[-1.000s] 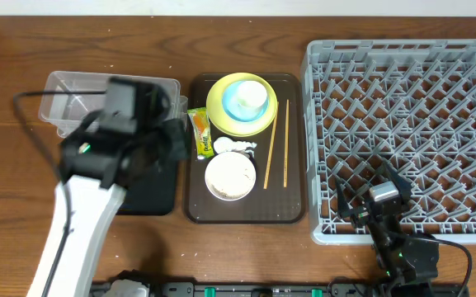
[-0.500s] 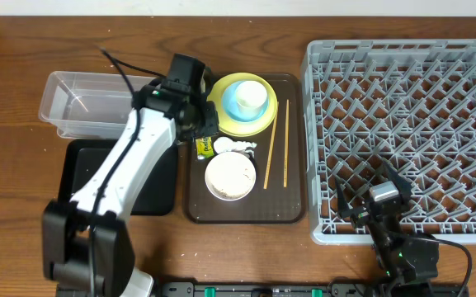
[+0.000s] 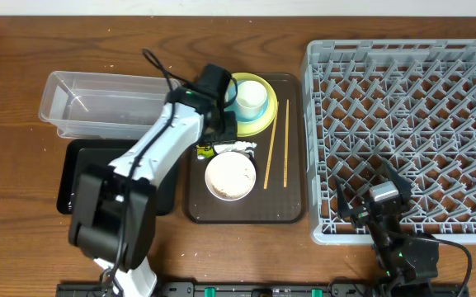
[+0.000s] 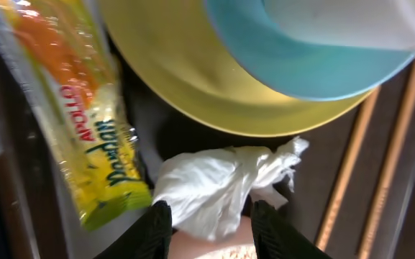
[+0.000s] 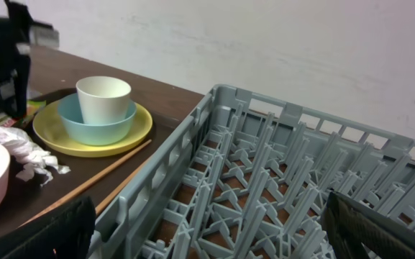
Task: Sort waste into correct bins and load items into the dishwasher rack
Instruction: 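Move the left gripper over the brown tray to the white tissue, then close the left gripper on the crumpled white tissue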
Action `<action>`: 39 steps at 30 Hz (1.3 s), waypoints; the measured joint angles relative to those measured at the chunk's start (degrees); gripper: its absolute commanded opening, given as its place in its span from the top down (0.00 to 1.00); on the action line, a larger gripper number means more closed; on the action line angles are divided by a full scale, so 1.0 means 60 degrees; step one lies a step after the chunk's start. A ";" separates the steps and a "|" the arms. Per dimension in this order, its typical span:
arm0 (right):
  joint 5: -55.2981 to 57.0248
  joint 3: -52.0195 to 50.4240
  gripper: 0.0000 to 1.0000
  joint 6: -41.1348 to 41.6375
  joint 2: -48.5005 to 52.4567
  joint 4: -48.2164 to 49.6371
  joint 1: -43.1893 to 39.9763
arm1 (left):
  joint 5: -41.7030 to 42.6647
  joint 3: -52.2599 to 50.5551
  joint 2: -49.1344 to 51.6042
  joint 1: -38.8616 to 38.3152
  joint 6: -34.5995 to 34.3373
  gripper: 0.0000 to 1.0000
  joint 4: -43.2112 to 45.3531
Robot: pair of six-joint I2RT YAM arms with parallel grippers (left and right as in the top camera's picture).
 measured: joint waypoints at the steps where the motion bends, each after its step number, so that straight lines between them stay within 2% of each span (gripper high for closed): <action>1: 0.0000 0.0000 0.01 -0.0004 0.0000 0.0000 0.0000 | -0.0022 0.0000 0.0109 -0.0025 0.0004 0.60 0.0047; 7: 0.0000 0.0000 0.01 -0.0004 0.0000 0.0000 0.0000 | -0.0470 -0.0004 0.0535 -0.0029 0.0036 0.54 0.0178; 16: 0.0000 0.0000 0.01 0.0000 0.0000 0.0000 0.0000 | -0.0801 0.0000 0.0765 -0.0029 0.0033 0.54 0.0266; 22: 0.0000 0.0000 0.01 0.0000 0.0000 0.0000 0.0000 | -0.0805 -0.0004 0.0772 -0.0040 0.0025 0.60 0.0262; 25: 0.0000 0.0000 0.01 0.0000 0.0000 0.0000 0.0000 | -0.0809 -0.0004 0.0772 -0.0091 0.0029 0.59 0.0251; 29: 0.0000 0.0000 0.01 0.0000 0.0000 0.0000 0.0000 | -0.0805 0.0000 0.0772 -0.0291 0.0040 0.53 0.0248; 39: 0.0000 0.0000 0.01 -0.0004 0.0000 0.0000 0.0000 | -0.0812 0.0000 0.0772 -0.0576 0.0033 0.52 0.0244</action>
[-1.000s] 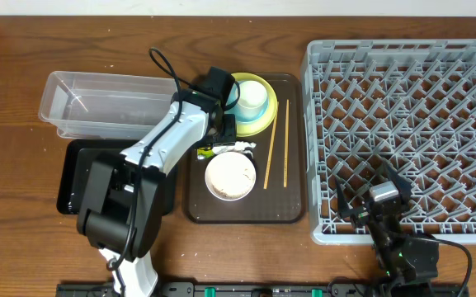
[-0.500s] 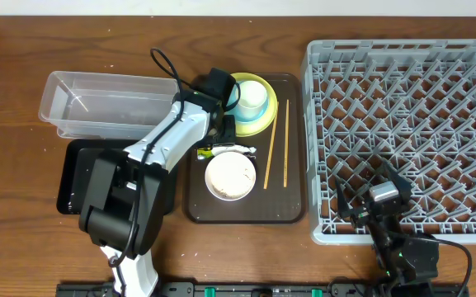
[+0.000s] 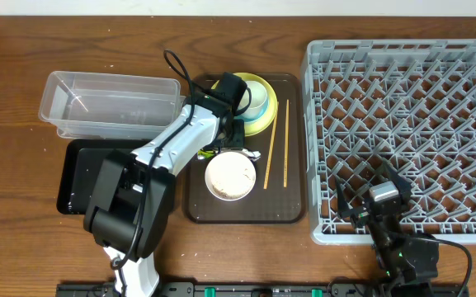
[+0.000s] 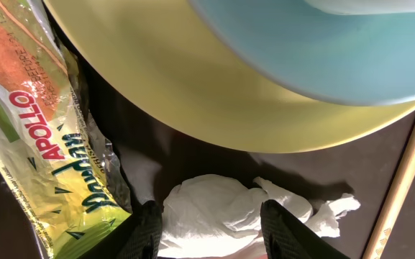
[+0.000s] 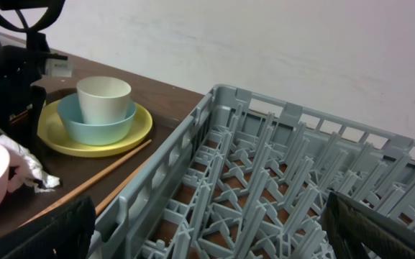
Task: Sort waste into correct bins and load items into the dishwasher rack
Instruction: 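Close the left gripper on the crumpled white tissue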
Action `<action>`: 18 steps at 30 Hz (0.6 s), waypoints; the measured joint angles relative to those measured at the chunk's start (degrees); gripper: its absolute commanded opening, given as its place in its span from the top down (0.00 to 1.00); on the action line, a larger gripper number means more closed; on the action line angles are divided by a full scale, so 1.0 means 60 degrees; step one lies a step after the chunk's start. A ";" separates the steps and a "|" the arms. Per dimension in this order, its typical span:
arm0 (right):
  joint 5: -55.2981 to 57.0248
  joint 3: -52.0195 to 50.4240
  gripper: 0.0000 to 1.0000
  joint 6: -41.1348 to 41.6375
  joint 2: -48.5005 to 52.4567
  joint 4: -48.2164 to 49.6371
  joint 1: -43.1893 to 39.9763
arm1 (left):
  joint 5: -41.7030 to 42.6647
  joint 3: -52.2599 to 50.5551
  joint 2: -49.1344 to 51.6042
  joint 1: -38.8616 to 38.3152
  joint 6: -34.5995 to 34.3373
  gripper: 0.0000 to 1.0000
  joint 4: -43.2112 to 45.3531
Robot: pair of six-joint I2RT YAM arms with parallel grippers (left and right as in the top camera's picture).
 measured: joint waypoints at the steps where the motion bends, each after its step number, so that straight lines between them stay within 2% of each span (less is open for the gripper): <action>1: 0.0000 0.0000 0.01 0.0004 0.0000 -0.0004 0.0000 | -0.0004 0.0000 0.0000 0.0000 0.0000 0.52 0.0000; 11: 0.0000 0.0000 0.01 0.0000 0.0000 0.0000 0.0000 | -0.0095 -0.0302 0.0000 0.0000 0.0000 0.53 0.0382; 17: 0.0004 0.0000 0.01 0.0000 0.0000 0.0000 0.0000 | -0.0102 -0.0674 0.0029 0.0000 -0.0025 0.94 0.0769; 18: 0.0004 0.0000 0.01 0.0004 0.0000 0.0000 0.0000 | -0.0109 -0.0674 0.0029 0.0000 -0.0044 0.94 0.0841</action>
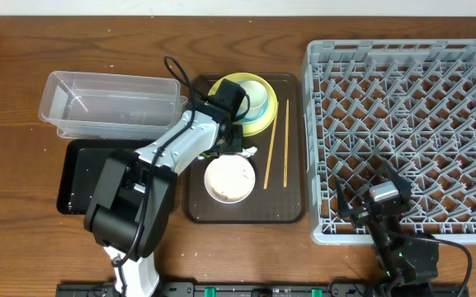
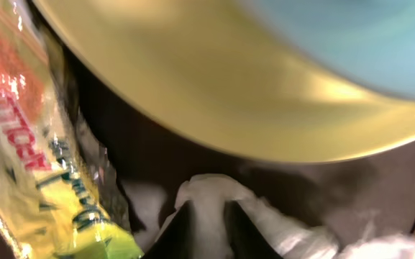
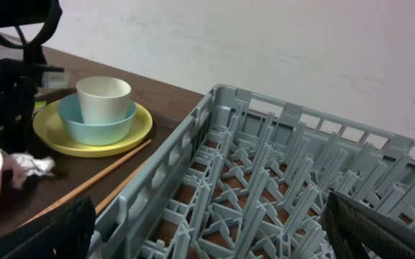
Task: Sort waste into correct bins and load items into the dishwasher rack
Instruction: 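Close the left gripper on the crumpled white tissue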
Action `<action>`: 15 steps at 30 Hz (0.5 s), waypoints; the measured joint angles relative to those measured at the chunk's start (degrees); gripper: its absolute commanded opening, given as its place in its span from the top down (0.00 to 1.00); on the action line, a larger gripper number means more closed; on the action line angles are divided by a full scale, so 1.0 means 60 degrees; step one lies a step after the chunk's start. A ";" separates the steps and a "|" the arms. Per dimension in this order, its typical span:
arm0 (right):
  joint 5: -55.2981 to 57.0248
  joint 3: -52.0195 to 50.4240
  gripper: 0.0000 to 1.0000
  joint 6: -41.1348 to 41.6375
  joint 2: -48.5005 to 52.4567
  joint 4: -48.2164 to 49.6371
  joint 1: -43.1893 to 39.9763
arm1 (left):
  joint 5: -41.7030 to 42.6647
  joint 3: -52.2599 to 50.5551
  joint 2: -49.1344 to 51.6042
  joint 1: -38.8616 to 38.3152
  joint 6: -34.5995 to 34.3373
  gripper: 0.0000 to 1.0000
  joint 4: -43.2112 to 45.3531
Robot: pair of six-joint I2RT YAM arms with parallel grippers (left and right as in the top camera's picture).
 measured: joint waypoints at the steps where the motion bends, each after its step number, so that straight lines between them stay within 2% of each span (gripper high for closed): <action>1: -0.0004 0.0000 0.01 -0.0004 0.0000 -0.0004 0.0000 | 0.0000 0.0000 0.0000 0.0000 0.0040 0.94 0.0040; 10: -0.0004 0.0000 0.01 0.0000 0.0000 0.0000 0.0000 | -0.0025 0.0033 -0.0106 0.0004 0.0047 0.94 0.0018; 15: -0.0004 0.0000 0.01 0.0000 0.0000 0.0000 0.0000 | -0.0430 0.0084 -0.1158 0.0117 0.0047 0.94 0.0015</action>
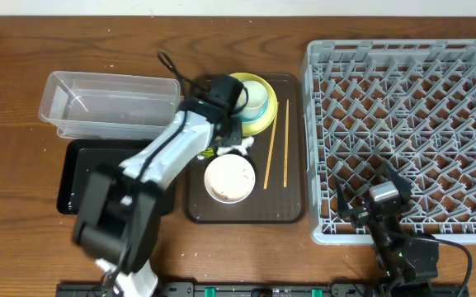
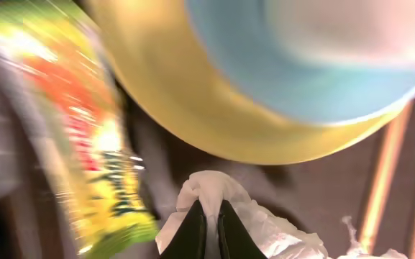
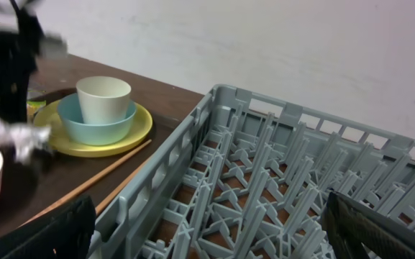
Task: Sort waste into correct bins and load items into the dishwasher rack
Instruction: 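Close the left gripper on the crumpled white tissue, then carry the tissue left and drop it into the clear bin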
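Observation:
My left gripper [image 2: 208, 214] is shut on a crumpled white tissue [image 2: 265, 232], holding it just above the brown tray [image 1: 246, 211]. Overhead, the tissue [image 1: 240, 146] hangs between the yellow plate [image 1: 262, 120] and the pale bowl [image 1: 231, 176]. A yellow-green snack wrapper [image 2: 85, 151] lies blurred to the left of the tissue. On the plate sits a blue bowl [image 3: 96, 124] with a white cup [image 3: 103, 97] in it. Two chopsticks [image 1: 285, 142] lie on the tray's right side. My right gripper [image 3: 208, 223] stands open at the near edge of the grey dishwasher rack [image 1: 402, 74].
A clear plastic bin [image 1: 110, 103] stands at the back left, and a black bin [image 1: 74, 177] sits in front of it, partly under my left arm. The rack fills the table's right side. A white wall rises behind the table in the right wrist view.
My left gripper has risen from the tray with the tissue pinched in it, and the tissue now hangs higher beside the plate. The right arm has not moved.
My left gripper first hung open over the tissue beside the wrapper. It then sat lower with a finger on either side of the tissue. Half a second ago its fingers had nearly shut on it, and now the tissue is held off the tray.

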Action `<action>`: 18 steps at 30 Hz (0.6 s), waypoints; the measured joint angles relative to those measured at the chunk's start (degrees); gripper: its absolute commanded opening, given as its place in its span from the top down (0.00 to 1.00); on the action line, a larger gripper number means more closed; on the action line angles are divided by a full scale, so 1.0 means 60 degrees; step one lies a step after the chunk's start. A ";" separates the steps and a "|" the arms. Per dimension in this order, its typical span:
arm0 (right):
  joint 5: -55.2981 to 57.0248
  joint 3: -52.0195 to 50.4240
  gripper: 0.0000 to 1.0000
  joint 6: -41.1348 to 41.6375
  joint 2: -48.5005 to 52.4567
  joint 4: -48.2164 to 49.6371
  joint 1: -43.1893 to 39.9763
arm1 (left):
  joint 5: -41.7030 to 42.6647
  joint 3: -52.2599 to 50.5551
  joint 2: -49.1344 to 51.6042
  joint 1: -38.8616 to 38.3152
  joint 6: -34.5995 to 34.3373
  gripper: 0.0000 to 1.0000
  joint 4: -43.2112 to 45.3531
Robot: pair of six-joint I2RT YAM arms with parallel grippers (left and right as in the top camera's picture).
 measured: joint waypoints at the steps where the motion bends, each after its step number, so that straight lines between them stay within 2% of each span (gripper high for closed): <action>1: 0.0000 0.0000 0.01 -0.0004 0.0000 0.0000 0.0000 | -0.0146 0.0025 -0.0288 0.0066 0.0000 0.94 0.0000; 9: 0.0000 0.0000 0.01 0.0000 0.0000 0.0000 0.0000 | -0.1053 0.0244 -0.2204 0.1461 0.0000 0.94 0.0306; 18: 0.0000 0.0000 0.01 -0.0004 0.0000 0.0000 0.0000 | -0.1341 0.0255 -0.2248 0.3504 0.0000 0.93 0.0729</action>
